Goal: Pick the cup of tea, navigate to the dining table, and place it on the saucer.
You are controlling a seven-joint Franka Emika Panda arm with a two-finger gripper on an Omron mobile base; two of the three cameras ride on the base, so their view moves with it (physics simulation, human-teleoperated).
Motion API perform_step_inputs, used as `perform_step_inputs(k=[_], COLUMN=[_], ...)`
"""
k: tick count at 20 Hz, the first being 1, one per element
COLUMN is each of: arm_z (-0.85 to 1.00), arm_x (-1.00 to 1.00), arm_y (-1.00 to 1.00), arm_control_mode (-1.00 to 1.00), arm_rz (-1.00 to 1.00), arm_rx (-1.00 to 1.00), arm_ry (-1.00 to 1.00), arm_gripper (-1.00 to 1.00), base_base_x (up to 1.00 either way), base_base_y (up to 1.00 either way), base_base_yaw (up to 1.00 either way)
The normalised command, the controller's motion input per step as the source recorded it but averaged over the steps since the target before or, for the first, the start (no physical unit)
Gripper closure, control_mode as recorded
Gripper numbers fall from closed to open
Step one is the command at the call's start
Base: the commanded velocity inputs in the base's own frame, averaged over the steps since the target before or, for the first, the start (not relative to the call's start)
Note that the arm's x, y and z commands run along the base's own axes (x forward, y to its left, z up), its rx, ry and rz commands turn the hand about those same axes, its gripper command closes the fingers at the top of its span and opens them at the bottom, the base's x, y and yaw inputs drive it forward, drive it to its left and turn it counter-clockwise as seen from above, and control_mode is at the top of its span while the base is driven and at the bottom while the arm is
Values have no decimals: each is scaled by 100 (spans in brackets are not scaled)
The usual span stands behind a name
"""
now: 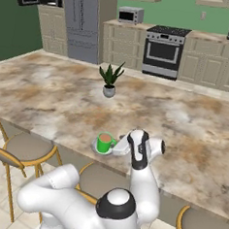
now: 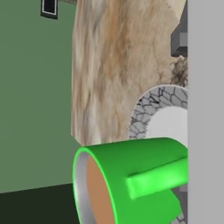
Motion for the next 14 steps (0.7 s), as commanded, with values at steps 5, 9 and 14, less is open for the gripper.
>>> perform_step_inputs(k=[5, 9, 14], arm_z=[1, 1, 8], arm_x=[-4, -9, -15], arm_y=[0, 0, 0], arm_control_mode=[-100, -100, -100], arm_rz=[0, 0, 0], arm_rx=[0, 0, 0], arm_ry=[0, 0, 0], arm_gripper=[-100, -100, -100], base_base_x=[0, 0, 0], base_base_y=[0, 0, 0], base_base_yaw=[0, 0, 0])
